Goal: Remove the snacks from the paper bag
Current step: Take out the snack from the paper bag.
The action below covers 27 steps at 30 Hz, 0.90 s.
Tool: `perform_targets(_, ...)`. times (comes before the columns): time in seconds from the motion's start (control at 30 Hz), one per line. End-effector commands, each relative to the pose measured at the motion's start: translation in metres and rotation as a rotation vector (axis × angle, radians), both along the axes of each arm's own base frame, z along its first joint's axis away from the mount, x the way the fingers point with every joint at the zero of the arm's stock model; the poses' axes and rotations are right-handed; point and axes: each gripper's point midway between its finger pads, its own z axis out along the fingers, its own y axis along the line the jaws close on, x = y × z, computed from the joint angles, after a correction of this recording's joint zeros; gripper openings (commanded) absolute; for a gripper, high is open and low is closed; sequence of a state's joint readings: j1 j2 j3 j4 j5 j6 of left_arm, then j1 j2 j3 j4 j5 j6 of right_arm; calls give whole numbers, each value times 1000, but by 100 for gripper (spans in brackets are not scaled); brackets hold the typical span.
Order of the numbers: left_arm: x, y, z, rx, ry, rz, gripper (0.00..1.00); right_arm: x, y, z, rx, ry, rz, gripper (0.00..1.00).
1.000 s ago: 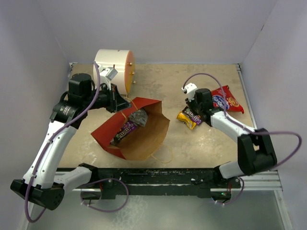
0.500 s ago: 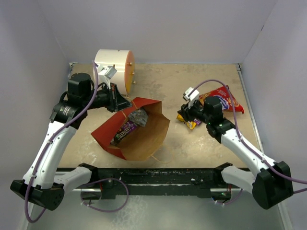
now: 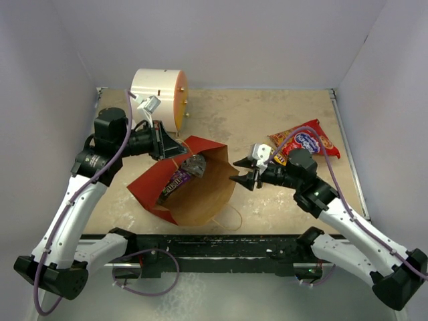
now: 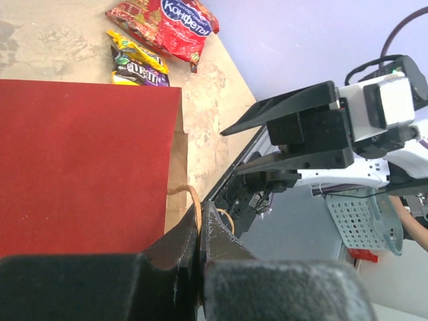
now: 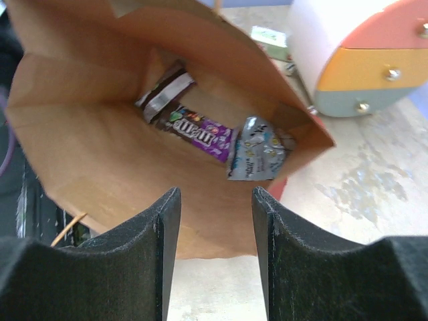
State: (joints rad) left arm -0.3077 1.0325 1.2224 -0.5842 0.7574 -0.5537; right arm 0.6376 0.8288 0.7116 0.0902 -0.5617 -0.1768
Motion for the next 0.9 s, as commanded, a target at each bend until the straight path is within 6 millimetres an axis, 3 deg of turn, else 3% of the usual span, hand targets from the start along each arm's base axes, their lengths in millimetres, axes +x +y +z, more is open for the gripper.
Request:
perform_targets(0.0,-12,-4,21,-99,-50,-27,0,-18,20,1,-56,-76,155,49)
perform_targets(0.1,-14,-5,20,-120,-37,-24,0,-19,37,-11,-102,-93,196,50)
perform_targets(0.4,-7,-4,10,-109,-15,12,0,-39,121,-55,-255,-275,376,52)
perform_targets(0.6,-10,-1,12,-109,-23,29,0,-15,168,-73,-275,-375,369,53)
perform_targets(0.87,-13,6,8,-49,-61,46,0,8,201,-114,-368,-447,413,53)
